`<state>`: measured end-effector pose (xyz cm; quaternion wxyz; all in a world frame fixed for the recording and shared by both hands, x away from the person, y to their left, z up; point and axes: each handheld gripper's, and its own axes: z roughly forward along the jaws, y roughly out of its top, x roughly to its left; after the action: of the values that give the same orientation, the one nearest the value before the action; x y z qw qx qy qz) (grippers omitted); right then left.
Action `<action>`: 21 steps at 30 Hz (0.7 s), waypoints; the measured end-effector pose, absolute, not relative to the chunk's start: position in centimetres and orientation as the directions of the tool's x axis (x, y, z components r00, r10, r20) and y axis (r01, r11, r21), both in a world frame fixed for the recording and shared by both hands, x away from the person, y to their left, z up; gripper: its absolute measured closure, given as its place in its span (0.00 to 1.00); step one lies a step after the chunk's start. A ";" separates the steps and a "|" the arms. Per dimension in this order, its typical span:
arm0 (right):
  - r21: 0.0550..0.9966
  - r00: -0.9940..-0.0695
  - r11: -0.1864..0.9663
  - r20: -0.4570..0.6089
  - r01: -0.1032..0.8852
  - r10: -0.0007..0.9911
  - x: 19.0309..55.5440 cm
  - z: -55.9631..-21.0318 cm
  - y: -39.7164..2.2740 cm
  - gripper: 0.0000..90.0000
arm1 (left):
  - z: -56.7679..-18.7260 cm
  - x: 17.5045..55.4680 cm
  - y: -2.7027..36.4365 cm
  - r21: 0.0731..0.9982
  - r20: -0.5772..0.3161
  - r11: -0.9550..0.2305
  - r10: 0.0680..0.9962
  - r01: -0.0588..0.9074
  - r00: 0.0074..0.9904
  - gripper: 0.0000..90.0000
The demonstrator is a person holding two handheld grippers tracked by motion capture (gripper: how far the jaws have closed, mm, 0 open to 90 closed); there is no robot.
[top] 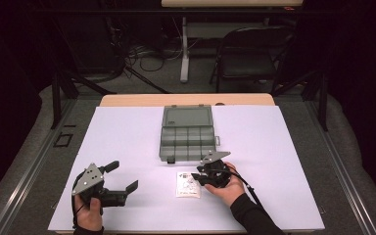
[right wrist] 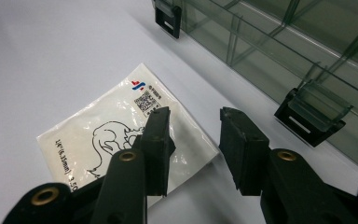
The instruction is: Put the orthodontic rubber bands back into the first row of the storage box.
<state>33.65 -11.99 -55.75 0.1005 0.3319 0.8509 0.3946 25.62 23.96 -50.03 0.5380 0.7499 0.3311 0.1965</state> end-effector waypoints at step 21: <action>0.722 -0.783 0.533 0.020 0.442 0.622 33.3 -55.9 -11.7 0.92 | -50.0 25.6 24.0 0.936 -0.063 -0.204 0.708 0.289 0.703 0.06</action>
<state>33.35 -11.70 -55.94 0.1203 0.3065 0.8672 0.3736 25.65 24.00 -50.03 0.5367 0.7508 0.3319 0.1953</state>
